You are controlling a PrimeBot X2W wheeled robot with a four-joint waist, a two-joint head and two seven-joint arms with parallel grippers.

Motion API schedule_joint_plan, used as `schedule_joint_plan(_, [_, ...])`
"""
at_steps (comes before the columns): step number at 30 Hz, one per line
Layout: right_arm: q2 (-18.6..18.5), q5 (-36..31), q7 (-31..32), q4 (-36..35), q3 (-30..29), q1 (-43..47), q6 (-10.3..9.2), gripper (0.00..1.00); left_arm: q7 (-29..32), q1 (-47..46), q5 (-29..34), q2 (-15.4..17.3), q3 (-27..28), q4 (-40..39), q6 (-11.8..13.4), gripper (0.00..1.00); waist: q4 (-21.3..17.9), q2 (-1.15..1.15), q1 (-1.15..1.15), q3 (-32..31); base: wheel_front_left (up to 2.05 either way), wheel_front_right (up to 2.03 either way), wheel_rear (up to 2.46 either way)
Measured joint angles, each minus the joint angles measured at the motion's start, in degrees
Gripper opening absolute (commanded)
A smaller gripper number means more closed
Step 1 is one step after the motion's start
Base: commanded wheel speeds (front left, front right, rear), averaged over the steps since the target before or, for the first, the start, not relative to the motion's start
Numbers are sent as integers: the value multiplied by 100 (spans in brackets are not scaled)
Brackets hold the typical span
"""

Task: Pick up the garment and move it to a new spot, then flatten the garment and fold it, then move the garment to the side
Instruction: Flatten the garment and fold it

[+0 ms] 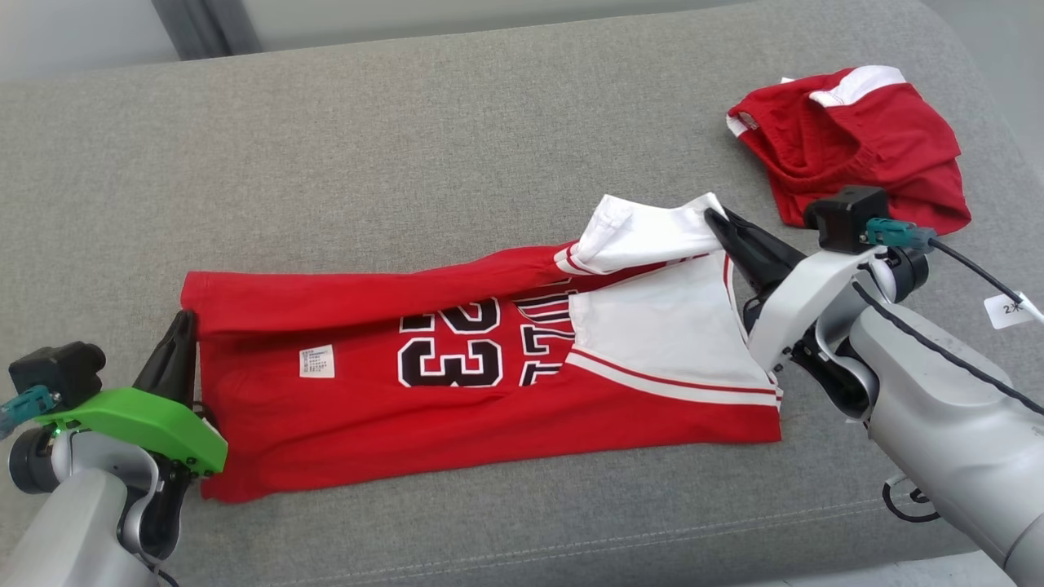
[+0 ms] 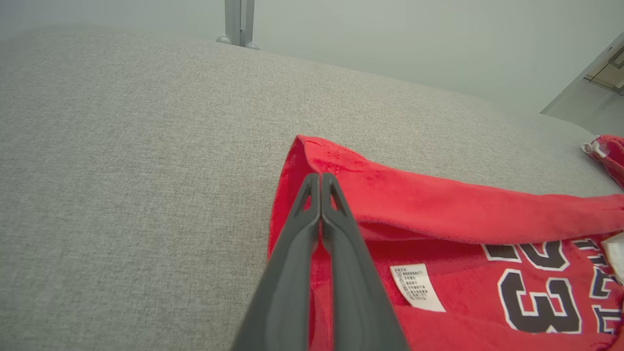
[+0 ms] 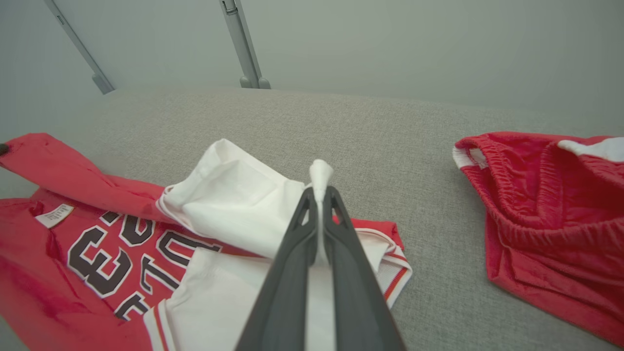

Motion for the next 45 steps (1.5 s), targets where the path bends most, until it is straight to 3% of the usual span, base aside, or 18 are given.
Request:
schedule_joint_plan(30, [-291,170,-9,-478,-8,578,0,0,96,286,-212,87,-269,158,-1,0,-5,0,0,-4,0,0,0])
schedule_joint_plan(40, [-294,207,-9,-479,263,804,0,0,231,369,-323,79,-308,355,-1,0,32,0,0,-27,0,0,0])
schedule_joint_plan(41, [-294,227,-9,-472,282,811,0,0,264,369,-341,77,-313,364,-1,33,35,0,0,-30,0,0,0])
schedule_joint_plan(42, [-296,229,-9,-469,296,819,0,2,285,370,-345,73,-327,379,-1,72,37,0,0,-33,0,0,0])
schedule_joint_plan(43, [-297,229,-9,-465,312,828,0,13,286,371,-345,66,-338,392,-1,100,39,0,0,-37,0,0,0])
schedule_joint_plan(44, [-297,229,-9,-459,324,841,0,18,286,371,-345,63,-345,400,-1,100,41,0,0,-42,0,0,0])
schedule_joint_plan(45, [-297,230,-9,-452,337,857,0,30,287,371,-345,62,-348,403,-1,100,44,0,0,-46,0,0,0])
